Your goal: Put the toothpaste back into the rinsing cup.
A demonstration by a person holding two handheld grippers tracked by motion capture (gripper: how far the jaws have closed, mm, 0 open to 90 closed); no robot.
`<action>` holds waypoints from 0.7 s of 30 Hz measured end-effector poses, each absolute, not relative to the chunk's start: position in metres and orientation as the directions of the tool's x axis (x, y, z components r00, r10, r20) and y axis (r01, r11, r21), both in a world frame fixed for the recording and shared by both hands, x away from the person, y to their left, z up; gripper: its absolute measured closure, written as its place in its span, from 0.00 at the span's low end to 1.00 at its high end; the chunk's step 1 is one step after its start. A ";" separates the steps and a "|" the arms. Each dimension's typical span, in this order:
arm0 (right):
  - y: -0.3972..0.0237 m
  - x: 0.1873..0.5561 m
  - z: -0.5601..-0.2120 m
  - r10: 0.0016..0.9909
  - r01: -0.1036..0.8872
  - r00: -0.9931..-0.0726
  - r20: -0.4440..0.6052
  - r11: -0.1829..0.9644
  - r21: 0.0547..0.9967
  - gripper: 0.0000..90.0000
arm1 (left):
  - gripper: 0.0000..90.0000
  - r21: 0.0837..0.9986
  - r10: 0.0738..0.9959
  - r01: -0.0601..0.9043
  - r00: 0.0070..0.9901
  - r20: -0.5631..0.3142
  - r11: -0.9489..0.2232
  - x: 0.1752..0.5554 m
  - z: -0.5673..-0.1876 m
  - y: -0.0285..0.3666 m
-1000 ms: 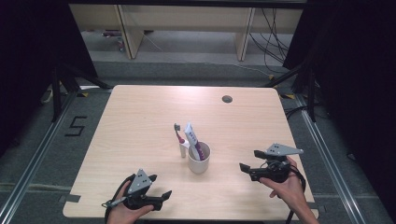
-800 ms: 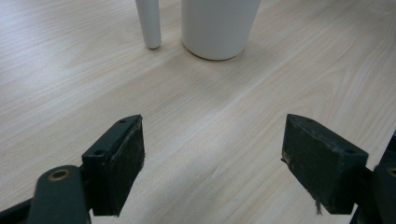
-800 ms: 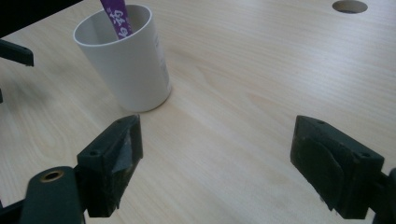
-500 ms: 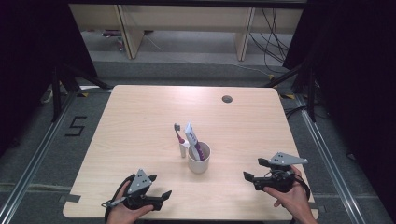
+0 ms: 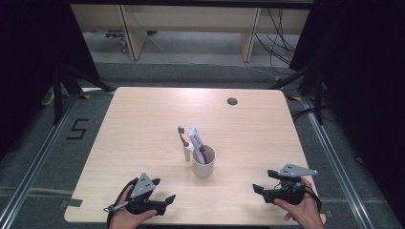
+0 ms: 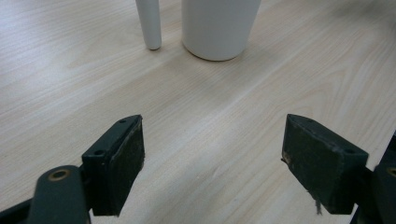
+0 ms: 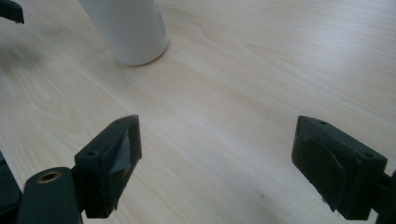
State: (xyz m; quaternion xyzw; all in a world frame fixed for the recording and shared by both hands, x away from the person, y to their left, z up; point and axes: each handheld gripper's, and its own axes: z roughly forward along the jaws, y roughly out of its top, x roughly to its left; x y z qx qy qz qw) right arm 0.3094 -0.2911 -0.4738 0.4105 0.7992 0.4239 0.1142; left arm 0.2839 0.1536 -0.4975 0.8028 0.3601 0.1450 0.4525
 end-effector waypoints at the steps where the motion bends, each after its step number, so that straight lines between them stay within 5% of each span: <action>1: -0.291 0.308 -0.474 0.754 0.574 -0.635 0.171 0.311 0.757 0.19 | 0.23 0.828 0.711 0.450 0.698 -0.092 -0.334 0.284 -0.497 0.154; 21: -0.296 0.294 -0.486 0.766 0.584 -0.635 0.096 0.396 0.708 0.18 | 0.23 0.827 0.708 0.447 0.701 -0.086 -0.342 0.284 -0.497 0.154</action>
